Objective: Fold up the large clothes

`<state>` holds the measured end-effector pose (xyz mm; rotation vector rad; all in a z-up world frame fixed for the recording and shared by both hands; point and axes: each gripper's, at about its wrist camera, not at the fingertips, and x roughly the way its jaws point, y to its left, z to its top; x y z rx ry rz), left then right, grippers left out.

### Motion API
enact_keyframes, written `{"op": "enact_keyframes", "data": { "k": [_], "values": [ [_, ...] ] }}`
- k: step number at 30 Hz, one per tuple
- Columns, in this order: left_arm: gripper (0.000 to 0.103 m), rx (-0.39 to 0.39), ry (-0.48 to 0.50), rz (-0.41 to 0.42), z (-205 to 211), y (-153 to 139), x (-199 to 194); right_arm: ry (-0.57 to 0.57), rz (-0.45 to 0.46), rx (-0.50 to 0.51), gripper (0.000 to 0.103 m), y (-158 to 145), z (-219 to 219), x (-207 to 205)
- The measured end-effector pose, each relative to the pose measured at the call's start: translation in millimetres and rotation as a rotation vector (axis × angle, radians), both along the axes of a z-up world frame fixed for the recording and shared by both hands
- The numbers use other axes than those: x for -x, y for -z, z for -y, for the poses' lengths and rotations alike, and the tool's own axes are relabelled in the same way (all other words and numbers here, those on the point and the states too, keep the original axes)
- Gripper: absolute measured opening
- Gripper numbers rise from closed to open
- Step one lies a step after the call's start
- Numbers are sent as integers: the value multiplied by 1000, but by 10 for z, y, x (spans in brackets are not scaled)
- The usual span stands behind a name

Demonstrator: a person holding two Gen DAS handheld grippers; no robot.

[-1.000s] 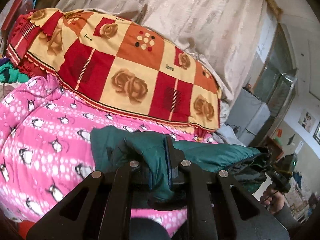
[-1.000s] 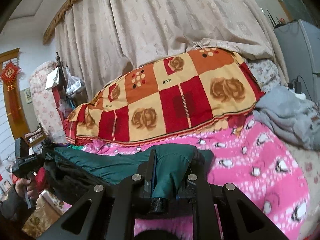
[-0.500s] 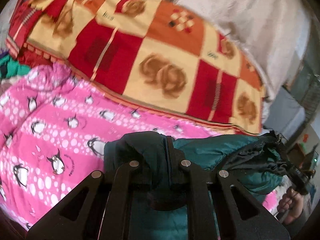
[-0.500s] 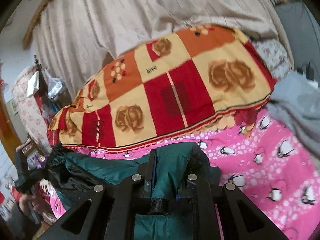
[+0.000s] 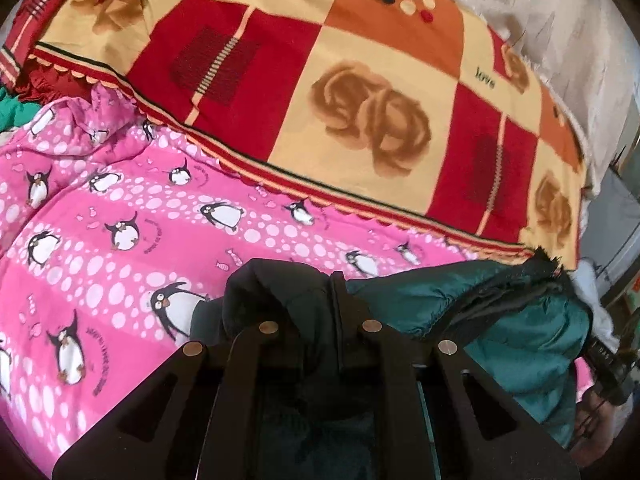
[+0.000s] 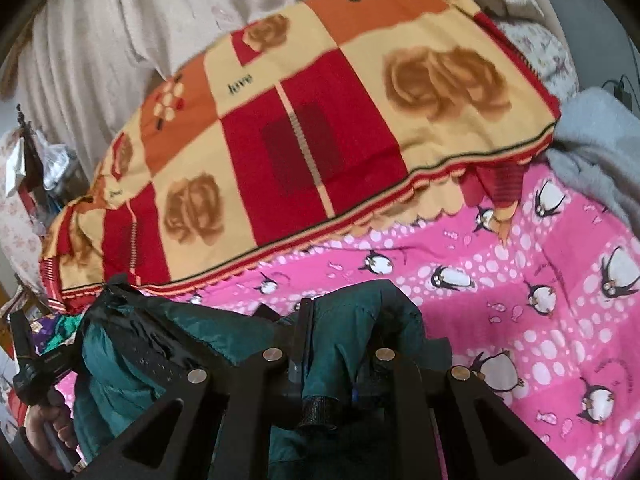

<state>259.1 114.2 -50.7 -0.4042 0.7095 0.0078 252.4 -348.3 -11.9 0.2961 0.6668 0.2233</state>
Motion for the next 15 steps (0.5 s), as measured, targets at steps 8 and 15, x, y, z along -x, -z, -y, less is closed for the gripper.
{"op": "enact_keyframes", "data": {
  "k": [8,15],
  "values": [
    [12,6,-5,-22,4,392,-178,-4,-92,-75,12,474,48,-326],
    [12,103,9,-45,-85,510,-245,-25,-163,-174,16,695,115,-475]
  ]
}}
